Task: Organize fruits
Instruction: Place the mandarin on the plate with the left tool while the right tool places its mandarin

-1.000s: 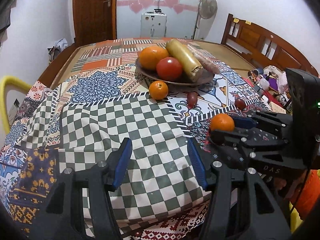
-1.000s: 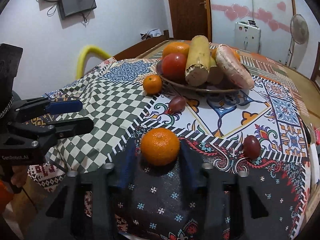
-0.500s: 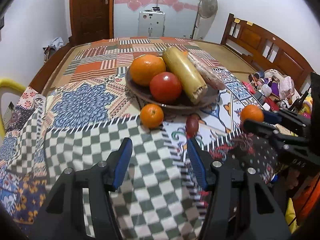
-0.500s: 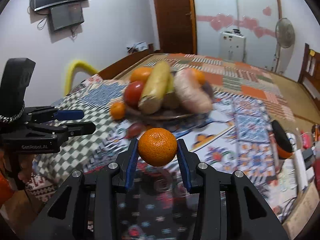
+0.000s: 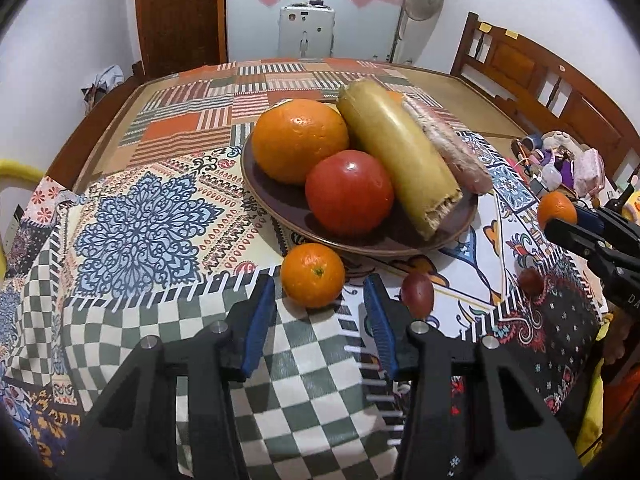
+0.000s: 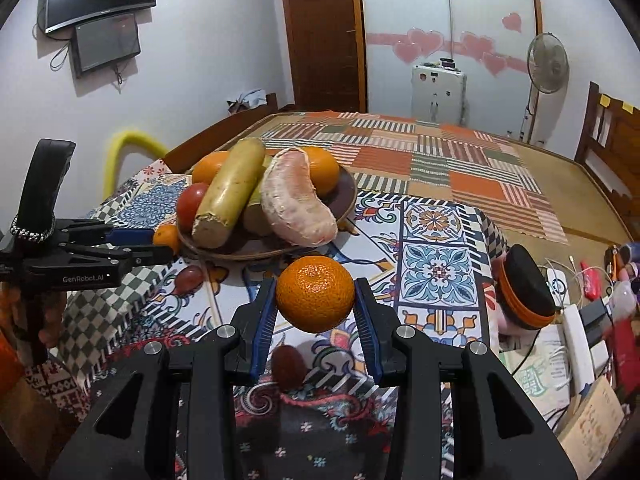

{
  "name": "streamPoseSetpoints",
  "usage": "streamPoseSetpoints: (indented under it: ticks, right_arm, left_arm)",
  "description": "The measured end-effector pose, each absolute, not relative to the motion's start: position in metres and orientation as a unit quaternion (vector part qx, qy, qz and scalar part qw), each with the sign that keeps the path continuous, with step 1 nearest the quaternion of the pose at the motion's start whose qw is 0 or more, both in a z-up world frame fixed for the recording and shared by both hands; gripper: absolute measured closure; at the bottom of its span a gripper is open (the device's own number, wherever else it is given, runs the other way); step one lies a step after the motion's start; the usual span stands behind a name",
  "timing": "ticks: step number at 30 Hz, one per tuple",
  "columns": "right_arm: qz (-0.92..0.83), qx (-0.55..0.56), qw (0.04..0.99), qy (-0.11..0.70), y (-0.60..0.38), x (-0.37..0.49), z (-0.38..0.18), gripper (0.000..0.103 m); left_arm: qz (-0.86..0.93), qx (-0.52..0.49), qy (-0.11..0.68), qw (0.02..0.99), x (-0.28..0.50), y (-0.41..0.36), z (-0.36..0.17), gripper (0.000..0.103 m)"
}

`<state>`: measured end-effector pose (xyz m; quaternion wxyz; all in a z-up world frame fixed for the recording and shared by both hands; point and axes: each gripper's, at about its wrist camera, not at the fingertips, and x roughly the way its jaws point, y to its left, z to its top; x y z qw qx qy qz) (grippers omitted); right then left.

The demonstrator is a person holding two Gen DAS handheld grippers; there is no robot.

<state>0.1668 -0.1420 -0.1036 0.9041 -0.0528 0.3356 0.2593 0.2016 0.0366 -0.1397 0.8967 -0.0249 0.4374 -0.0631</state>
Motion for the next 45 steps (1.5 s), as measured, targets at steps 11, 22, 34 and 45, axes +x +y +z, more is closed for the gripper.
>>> streamPoseSetpoints:
  ticks: [11,22,34,45]
  right_arm:
    - [0.261,-0.059,0.906,0.327,-0.141,0.174,-0.097,0.068]
    - [0.257,-0.064,0.912,0.313,-0.139,0.184,-0.081,0.068]
    - [0.26,-0.063,0.914,0.304,-0.128,0.213,-0.075,0.068]
    - [0.25,-0.083,0.909,0.323,-0.111,0.247,-0.086,0.068]
  left_arm:
    - [-0.057,-0.015,0.431,0.901,0.203,0.037,-0.144,0.069]
    - [-0.056,-0.006,0.38,0.923,0.183,0.043,-0.106,0.069]
    - [-0.07,-0.012,0.351,0.934,0.206,0.028,-0.084,0.069]
    - [-0.069,-0.01,0.349,0.935,0.235,0.02,-0.089,0.069]
